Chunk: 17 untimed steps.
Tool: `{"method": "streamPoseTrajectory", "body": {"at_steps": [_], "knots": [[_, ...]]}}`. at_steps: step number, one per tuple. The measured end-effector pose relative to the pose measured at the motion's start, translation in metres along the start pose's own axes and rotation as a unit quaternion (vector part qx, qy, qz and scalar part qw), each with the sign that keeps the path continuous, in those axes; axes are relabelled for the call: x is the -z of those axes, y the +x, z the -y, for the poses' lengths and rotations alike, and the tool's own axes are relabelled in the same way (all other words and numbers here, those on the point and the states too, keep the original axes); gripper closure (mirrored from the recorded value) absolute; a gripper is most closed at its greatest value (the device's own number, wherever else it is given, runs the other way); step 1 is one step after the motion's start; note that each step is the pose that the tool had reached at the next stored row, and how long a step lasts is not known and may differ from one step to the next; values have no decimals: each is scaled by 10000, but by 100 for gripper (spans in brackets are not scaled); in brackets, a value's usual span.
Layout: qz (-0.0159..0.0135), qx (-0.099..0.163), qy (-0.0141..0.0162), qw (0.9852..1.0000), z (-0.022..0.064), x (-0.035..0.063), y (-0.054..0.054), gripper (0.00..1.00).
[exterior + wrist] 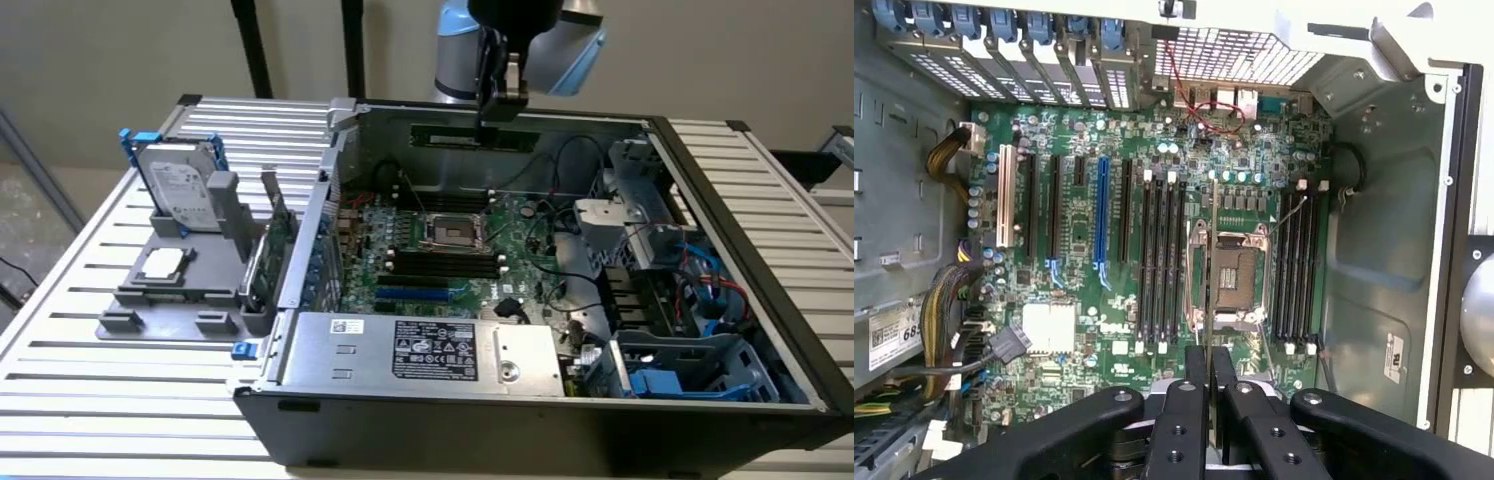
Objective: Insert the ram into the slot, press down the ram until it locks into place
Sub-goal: 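Insert the ram into the slot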
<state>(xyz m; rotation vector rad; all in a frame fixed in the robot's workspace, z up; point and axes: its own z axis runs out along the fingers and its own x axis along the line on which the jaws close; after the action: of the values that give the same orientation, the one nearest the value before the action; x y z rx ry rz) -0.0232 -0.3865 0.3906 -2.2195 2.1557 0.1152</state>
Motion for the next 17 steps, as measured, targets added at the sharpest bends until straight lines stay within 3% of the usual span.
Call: {"method": "streamPoseTrajectory", "body": {"at_steps": [4,17], "knots": [[-4,1,47,10000,-17,-62,26,87],[-33,-48,51,10000,-99,-294,90,87]]}}
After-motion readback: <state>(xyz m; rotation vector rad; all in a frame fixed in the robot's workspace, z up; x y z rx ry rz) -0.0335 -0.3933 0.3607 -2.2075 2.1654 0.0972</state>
